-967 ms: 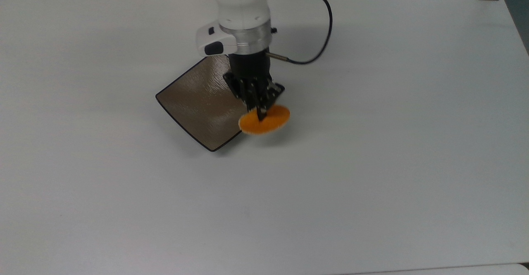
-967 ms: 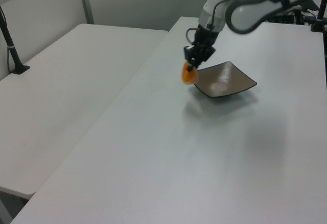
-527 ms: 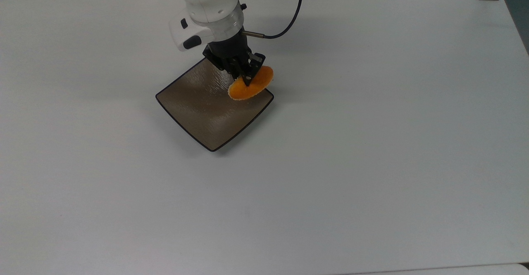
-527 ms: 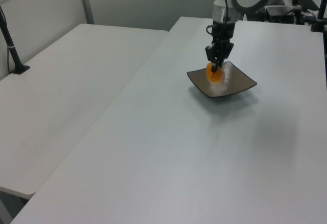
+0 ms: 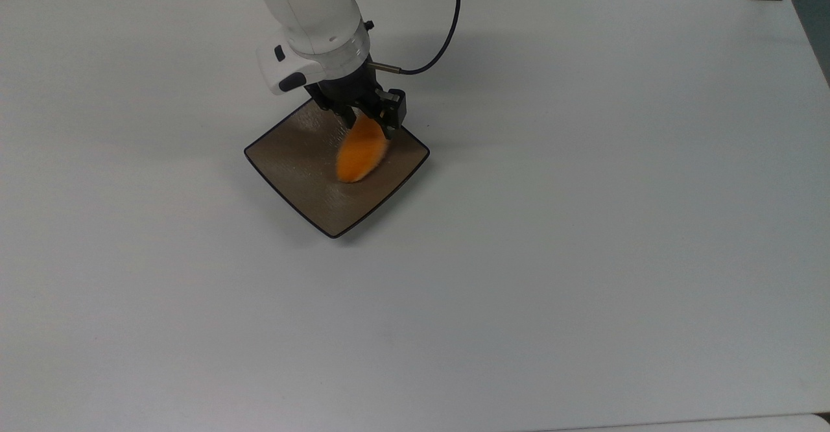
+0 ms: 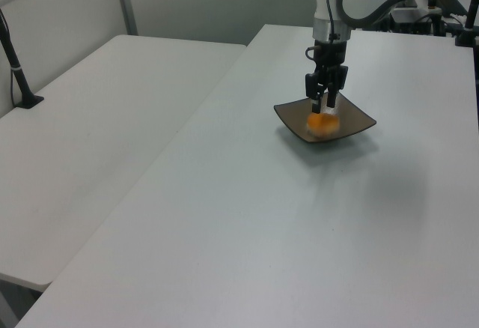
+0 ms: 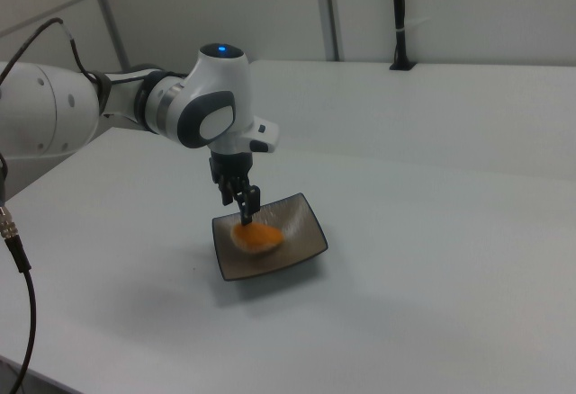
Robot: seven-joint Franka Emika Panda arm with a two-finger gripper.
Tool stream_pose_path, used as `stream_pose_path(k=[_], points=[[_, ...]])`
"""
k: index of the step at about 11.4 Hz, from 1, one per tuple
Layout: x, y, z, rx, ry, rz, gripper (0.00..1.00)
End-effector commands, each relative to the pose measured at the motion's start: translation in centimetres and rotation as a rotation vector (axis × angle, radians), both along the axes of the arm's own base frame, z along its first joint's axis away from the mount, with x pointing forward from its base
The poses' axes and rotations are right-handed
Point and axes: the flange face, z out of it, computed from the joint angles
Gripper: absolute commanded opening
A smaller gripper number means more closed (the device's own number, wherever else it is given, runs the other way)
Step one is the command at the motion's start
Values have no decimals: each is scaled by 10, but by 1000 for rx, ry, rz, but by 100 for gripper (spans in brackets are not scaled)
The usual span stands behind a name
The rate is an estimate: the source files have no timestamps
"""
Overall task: Bread is placed on a ceramic plate
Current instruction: 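Lower the bread onto the plate and open the gripper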
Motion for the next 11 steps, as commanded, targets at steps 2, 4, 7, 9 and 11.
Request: stream_pose_path(k=[2,4,7,9,11], points=[[-1,-6,11,2,-12,7,100],[-2,-6,27,4,-35,8,100],[-14,-14,57,-103,-42,95,100],[-27,-11,63,-187,11,260,100],[-42,-6,79,-202,48,394,100]])
